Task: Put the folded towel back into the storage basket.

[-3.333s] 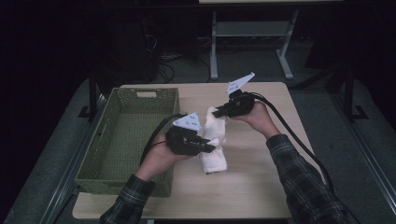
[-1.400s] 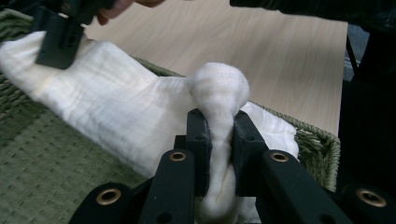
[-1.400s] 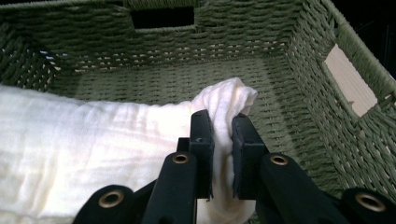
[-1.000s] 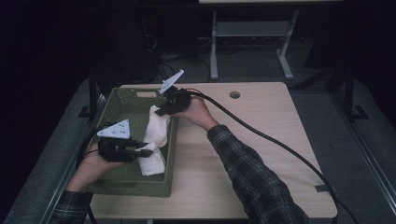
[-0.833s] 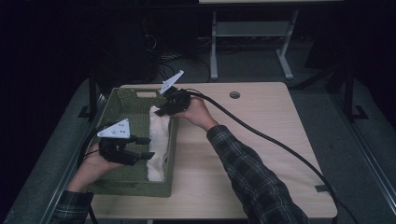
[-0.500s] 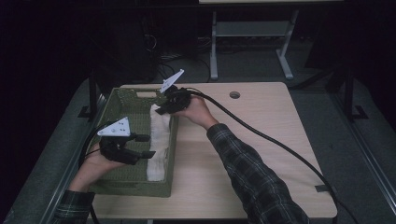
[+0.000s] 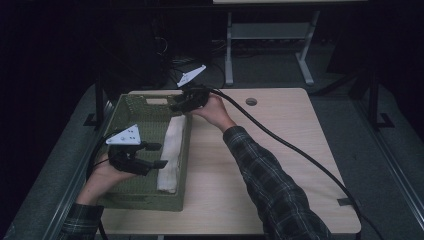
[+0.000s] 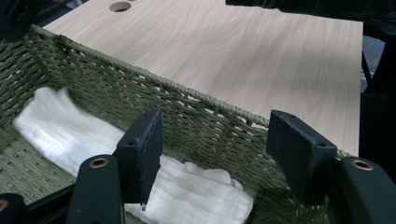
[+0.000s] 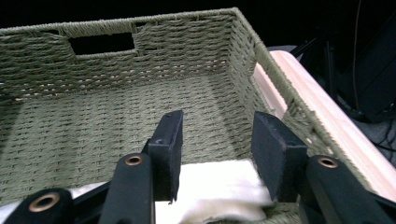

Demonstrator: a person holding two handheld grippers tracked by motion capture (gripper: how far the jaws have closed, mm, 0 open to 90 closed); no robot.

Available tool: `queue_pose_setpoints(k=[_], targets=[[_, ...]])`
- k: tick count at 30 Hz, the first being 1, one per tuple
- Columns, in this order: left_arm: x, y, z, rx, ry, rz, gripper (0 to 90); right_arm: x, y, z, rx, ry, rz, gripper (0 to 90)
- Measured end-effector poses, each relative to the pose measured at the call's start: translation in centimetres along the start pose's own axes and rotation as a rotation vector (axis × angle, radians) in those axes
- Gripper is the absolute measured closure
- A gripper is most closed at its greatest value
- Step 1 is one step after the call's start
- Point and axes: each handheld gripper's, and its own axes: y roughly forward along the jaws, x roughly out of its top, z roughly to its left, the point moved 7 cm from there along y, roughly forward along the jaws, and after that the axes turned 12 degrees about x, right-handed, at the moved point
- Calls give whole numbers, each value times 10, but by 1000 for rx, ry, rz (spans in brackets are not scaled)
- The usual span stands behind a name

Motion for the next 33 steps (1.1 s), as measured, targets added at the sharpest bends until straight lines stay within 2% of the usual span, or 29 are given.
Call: queue_pose_setpoints(k=[8,11,12,14,19,30,33], targets=[[12,8,1,17,-29,-19,321,-4,-14,6,14,20,25,425],[17,13,-1,25,-35,-22,313,-8,-20,8,13,14,30,416],[18,14,-2,27,-34,-23,311,-9,-21,10,23,31,23,410],[21,16,-4,30,-35,-24,311,-13,-25,10,23,24,46,403],[31,22,-11,38,-33,-27,306,-19,-43,12,21,23,45,394],[57,46,-28,41,-35,-28,298,-33,-81,15,4,-4,29,374],[64,53,-32,53,-38,-33,295,-41,-91,15,9,13,35,360]])
